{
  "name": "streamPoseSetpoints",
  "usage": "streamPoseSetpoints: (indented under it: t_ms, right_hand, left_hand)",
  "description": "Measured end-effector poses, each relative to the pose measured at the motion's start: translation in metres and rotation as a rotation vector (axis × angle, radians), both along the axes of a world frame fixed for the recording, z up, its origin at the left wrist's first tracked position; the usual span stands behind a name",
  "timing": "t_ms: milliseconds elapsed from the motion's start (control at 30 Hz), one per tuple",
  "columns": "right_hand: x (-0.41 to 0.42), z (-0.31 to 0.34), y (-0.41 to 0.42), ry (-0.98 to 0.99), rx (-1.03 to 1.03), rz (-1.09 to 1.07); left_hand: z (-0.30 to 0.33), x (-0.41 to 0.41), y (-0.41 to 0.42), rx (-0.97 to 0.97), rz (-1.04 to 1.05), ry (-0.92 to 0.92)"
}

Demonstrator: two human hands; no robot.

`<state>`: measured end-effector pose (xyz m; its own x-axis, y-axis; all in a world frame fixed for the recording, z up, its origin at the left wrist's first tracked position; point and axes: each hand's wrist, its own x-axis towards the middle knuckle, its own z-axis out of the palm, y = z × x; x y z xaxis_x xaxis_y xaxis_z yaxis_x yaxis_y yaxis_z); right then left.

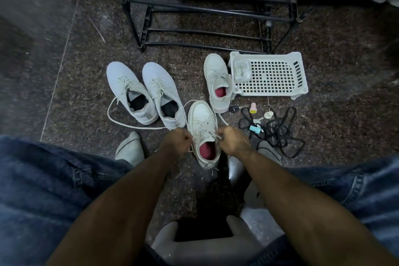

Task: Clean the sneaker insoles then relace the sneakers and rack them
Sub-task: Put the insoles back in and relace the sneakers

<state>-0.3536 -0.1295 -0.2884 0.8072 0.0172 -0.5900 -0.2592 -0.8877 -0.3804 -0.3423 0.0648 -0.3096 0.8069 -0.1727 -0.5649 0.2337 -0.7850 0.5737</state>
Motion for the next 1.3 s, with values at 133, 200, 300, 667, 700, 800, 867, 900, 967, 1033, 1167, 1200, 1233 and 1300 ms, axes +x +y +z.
streamPoseSetpoints:
  t_ms: [133, 200, 300, 667, 700, 800, 867, 900, 967, 1033, 1167, 1200, 1233, 1300]
  right_hand:
    - [0.011, 0.013, -0.017, 0.074, -0.052, 0.059]
    - [0.019, 0.018, -0.028, 0.124, -0.057, 0.107]
    - [0.030, 0.026, -0.043, 0.170, -0.037, 0.151]
    - [0.041, 0.068, -0.060, 0.116, 0.164, -0.022]
    - [0.043, 0.075, -0.059, 0.076, 0.198, -0.047]
    - [0.050, 0.088, -0.053, -0.024, 0.299, -0.070]
    - [0.051, 0.090, -0.045, -0.052, 0.349, -0.049]
    - [0.051, 0.087, -0.040, -0.058, 0.355, -0.045]
    - [0.046, 0.078, -0.031, -0.060, 0.411, -0.096]
    - [0.038, 0.069, -0.020, -0.060, 0.545, -0.244]
    - [0.024, 0.060, 0.001, -0.087, 0.896, -0.617]
    - [0.021, 0.057, 0.004, -0.081, 0.963, -0.682]
    - [0.019, 0.053, 0.005, -0.066, 1.003, -0.734]
    - [0.017, 0.044, 0.003, -0.058, 1.009, -0.786]
  left_hand:
    - [0.013, 0.017, 0.009, 0.094, -0.073, 0.007]
    - [0.023, 0.026, 0.010, 0.154, -0.141, 0.035]
    - [0.041, 0.040, 0.008, 0.286, -0.245, 0.132]
    - [0.091, 0.073, 0.017, 0.128, -0.208, 0.237]
    - [0.093, 0.073, 0.016, 0.035, -0.128, 0.235]
    - [0.094, 0.071, 0.015, -0.232, 0.080, 0.225]
    - [0.088, 0.066, 0.012, -0.371, 0.197, 0.190]
    - [0.085, 0.063, 0.009, -0.433, 0.267, 0.173]
    - [0.075, 0.055, 0.004, -0.607, 0.444, 0.166]
    - [0.065, 0.044, -0.001, -0.806, 0.622, 0.222]
    - [0.052, 0.029, -0.008, -0.783, 0.706, 0.199]
    - [0.051, 0.029, -0.009, -0.717, 0.648, 0.161]
    - [0.052, 0.031, -0.010, -0.643, 0.566, 0.122]
    - [0.062, 0.038, -0.013, -0.495, 0.372, 0.077]
